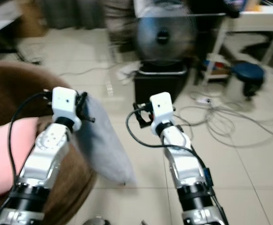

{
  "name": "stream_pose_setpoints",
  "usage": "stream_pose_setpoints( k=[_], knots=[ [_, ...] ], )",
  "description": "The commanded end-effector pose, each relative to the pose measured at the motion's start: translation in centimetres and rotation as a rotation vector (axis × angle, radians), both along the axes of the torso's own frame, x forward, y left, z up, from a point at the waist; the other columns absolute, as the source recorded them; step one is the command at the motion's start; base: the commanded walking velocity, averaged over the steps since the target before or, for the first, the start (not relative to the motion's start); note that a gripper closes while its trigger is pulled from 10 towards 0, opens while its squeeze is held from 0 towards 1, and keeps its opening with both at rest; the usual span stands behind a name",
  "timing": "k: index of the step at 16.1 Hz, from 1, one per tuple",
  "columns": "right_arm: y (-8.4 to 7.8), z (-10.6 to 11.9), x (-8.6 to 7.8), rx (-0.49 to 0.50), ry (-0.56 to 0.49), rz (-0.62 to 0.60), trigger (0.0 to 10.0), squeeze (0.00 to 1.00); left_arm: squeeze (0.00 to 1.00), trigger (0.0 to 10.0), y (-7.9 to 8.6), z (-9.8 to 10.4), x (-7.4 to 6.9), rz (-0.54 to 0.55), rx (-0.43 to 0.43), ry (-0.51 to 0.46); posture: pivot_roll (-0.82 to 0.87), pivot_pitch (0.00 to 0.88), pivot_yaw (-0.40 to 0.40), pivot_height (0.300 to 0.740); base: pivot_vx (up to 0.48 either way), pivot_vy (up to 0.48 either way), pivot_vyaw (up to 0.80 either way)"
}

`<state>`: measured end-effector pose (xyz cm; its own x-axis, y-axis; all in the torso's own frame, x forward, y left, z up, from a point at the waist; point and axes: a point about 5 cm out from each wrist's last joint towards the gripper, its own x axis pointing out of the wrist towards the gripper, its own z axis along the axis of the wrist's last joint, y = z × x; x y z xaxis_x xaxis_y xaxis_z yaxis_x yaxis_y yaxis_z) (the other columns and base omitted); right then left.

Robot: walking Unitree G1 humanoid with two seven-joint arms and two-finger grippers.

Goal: Move the pillow to the sofa from floor

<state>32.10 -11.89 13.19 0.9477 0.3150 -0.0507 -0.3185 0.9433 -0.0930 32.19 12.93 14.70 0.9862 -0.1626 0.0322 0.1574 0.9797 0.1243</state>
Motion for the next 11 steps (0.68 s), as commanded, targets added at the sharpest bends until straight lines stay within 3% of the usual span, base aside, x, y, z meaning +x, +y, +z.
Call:
stream_pose_setpoints(
  k=[1, 8, 11],
  knots=[
    [0.14, 0.39, 0.22, 0.003, -0.011, 0.008, 10.0, 0.0, 0.0, 10.0, 0.27, 1.33, 0.22, 0.011, 0.016, -0.06, 0.03, 0.0, 0.077, 0.74, 0.0, -0.48, 0.8],
    [0.1, 0.21, 0.49, -0.016, -0.001, 0.032, 10.0, 0.0, 0.0, 10.0, 0.38, 1.28, 0.09, 0.03, 0.031, -0.061, 0.05, 0.0, 0.055, 0.74, 0.0, -0.48, 0.8],
    [0.22, 0.21, 0.57, -0.013, -0.001, 0.035, 10.0, 0.0, 0.0, 10.0, 0.47, 0.98, 0.06, 0.024, -0.023, -0.025, 0.06, 0.0, 0.054, 0.74, 0.0, 0.0, 0.8]
  ],
)
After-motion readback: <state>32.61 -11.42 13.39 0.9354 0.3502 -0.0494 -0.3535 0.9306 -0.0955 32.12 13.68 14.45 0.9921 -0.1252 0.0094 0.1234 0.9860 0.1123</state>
